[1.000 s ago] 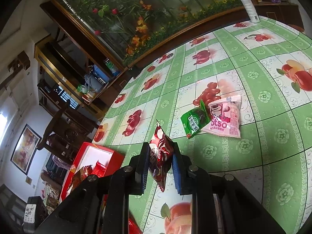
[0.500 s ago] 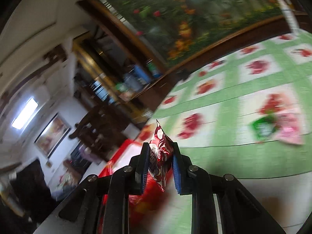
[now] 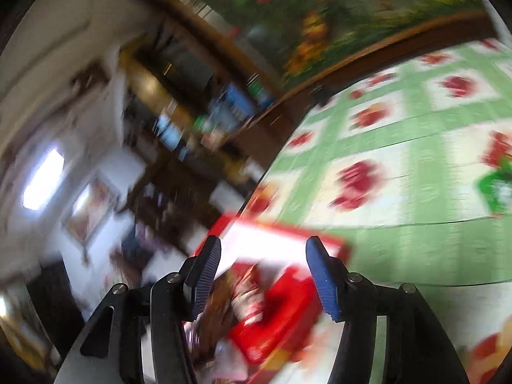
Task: Organize snacks
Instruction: 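Carry both packets to the tray and open both tools to release them, then grasp the pink bear-print packet with the right tool while the left grasps the green packet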
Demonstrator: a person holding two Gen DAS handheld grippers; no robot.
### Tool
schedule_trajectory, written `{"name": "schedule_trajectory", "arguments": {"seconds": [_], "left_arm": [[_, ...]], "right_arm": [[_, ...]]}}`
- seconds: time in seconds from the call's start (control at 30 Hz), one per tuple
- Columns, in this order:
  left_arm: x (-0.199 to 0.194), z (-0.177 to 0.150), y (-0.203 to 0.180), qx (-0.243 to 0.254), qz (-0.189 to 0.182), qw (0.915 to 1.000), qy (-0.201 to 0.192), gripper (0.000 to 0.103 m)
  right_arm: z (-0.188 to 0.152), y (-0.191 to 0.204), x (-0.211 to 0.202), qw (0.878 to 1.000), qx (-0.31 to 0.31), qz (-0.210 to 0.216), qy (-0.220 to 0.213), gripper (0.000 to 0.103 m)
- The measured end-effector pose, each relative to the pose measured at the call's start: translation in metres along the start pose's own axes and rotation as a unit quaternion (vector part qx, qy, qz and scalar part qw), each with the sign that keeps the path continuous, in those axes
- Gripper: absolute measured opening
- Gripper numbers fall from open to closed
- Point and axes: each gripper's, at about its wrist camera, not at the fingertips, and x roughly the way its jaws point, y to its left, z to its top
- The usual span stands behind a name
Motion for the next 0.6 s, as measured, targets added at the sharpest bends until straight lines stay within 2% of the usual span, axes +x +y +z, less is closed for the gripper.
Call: {"name": "schedule_trajectory", "arguments": {"seconds": [0.13,0.3,0.43,0.6], "left_arm": [[0.005,-0.001,-0.032,0.042,-0.024,0.9986,0.02,0.075],[0.02,-0.005,-0.071,0.067,-0.056,0.9941,0.064,0.075],[0.029,-0.008,-0.098,0.088,-0.07,0.9901,0.084,0.075],[0.038,-0.01,-0.129,0.122,-0.081,0.9837,0.105,0.075]], "right_arm": [[0.024,-0.048,-0.041,0.995,0.058,-0.048,-0.057,0.058],[0.049,-0.126,-0.106,0.979,0.143,-0.093,-0.111,0.059],[0.058,-0.171,-0.132,0.967,0.198,-0.107,-0.118,0.059],[0.065,-0.191,-0.136,0.966,0.215,-0.114,-0.093,0.059]]}}
